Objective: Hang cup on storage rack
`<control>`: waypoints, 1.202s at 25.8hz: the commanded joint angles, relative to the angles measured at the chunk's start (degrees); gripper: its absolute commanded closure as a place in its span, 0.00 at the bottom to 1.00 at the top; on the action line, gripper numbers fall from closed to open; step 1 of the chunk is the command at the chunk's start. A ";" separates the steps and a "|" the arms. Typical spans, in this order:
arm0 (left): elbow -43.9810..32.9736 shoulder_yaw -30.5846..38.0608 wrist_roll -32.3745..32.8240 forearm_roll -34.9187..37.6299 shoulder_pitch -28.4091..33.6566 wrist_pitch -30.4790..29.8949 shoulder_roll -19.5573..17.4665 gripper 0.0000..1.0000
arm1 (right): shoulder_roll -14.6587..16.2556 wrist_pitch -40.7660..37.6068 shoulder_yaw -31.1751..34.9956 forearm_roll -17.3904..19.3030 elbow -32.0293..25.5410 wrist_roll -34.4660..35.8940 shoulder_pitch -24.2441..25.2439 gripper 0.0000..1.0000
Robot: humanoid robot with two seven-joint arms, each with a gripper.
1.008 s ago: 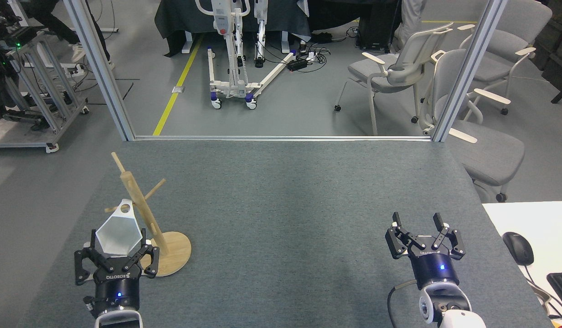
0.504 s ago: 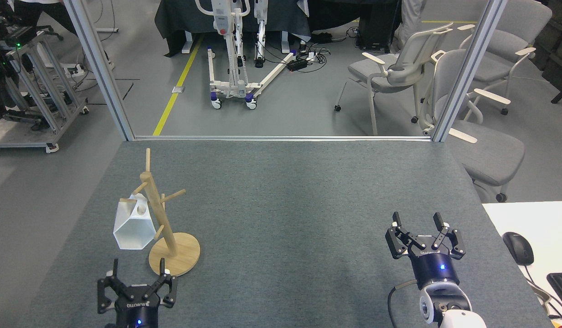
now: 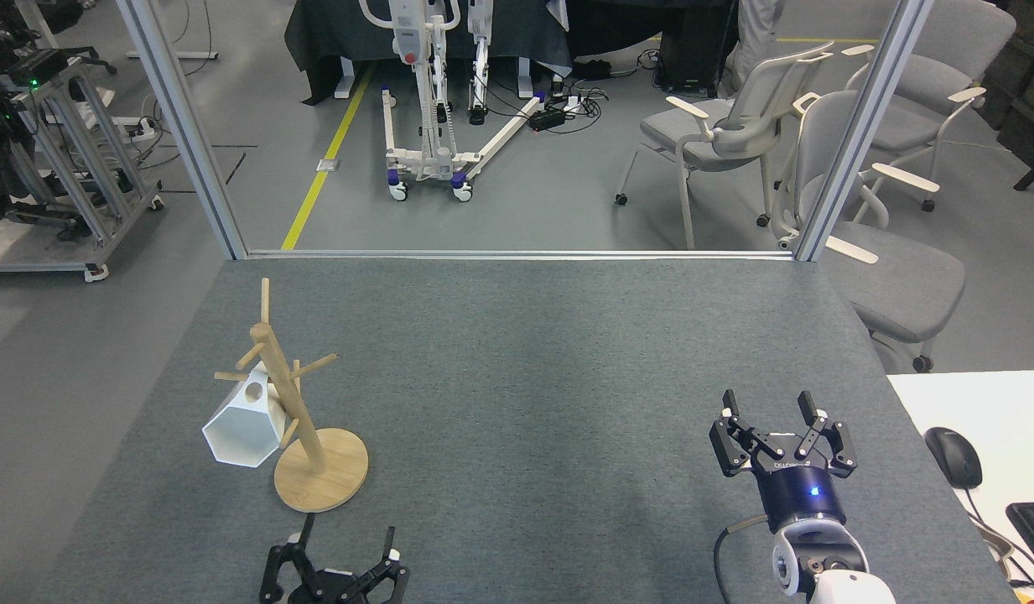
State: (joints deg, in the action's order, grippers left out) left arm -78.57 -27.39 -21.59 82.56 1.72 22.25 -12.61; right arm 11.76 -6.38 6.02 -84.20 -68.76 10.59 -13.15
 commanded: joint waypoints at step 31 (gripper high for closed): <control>-1.85 3.22 16.94 -1.61 -21.06 -8.45 10.32 0.01 | 0.36 0.58 -0.31 4.04 -6.21 -0.31 4.54 0.01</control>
State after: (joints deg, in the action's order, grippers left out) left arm -80.44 -24.17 -4.38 80.95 -19.30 13.80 -2.24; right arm 12.12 -5.80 5.70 -80.13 -74.48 10.16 -8.94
